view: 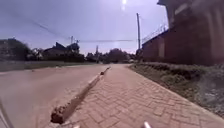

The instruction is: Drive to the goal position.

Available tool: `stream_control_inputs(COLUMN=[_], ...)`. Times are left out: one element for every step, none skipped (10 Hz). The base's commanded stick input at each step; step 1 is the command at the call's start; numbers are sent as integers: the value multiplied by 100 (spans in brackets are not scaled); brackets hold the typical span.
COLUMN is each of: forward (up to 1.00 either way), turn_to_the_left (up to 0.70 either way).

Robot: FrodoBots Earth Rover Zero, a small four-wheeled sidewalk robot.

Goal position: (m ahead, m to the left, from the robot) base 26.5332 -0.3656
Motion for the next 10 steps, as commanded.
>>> stream_control_inputs(forward=[70, 70, 70, 70, 70, 70, 70, 70, 70, 70], turn_to_the_left=[-17, -34, -20, -3, 0, 0, 0, 0, -9, -25])
